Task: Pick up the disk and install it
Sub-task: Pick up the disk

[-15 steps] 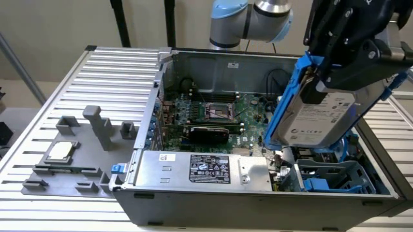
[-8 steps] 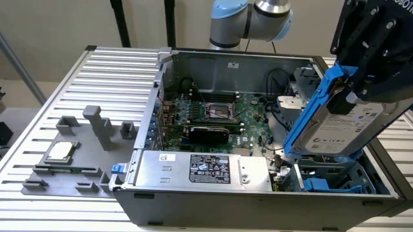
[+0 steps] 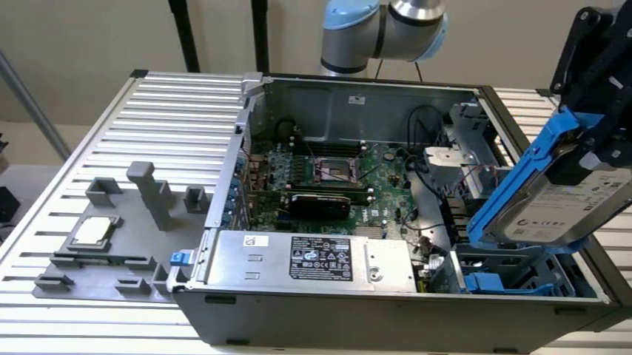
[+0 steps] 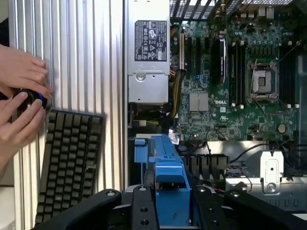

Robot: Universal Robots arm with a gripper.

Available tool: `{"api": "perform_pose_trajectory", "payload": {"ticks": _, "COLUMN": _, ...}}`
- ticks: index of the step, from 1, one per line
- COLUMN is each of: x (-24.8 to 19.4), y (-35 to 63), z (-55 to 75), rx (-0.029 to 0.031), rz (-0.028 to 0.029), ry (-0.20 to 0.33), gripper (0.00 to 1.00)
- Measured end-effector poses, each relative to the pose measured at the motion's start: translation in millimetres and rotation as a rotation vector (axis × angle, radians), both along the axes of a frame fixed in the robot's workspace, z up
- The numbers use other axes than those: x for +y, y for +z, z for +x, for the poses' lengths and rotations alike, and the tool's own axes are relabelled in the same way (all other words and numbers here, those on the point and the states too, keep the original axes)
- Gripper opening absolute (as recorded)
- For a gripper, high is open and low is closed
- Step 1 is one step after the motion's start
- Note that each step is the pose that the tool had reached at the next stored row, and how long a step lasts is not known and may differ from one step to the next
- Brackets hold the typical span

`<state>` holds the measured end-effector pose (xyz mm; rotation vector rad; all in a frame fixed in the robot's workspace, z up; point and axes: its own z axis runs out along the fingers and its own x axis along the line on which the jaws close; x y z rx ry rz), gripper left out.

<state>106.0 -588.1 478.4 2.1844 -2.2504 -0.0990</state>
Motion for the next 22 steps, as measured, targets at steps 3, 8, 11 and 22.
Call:
{"api": "perform_pose_trajectory", "payload": {"ticks": 3, "x": -0.1, "y": -0.5, "z": 5.2, "rx": 0.0002, "rz": 0.0, "ry": 0.0, "gripper": 0.0}}
{"api": "perform_pose_trajectory", "payload": {"ticks": 8, "x": -0.2, "y": -0.5, "z": 5.4, "rx": 0.0003, "rz": 0.0004, "ry": 0.0, "gripper": 0.0}}
{"api": "perform_pose_trajectory", "payload": {"ticks": 11, "x": -0.2, "y": -0.5, "z": 5.4, "rx": 0.0003, "rz": 0.0004, "ry": 0.0, "gripper": 0.0}}
{"api": "perform_pose_trajectory", "payload": {"ticks": 22, "x": -0.2, "y": -6.0, "z": 5.4, "rx": 0.0003, "rz": 0.0005, "ry": 0.0, "gripper": 0.0}}
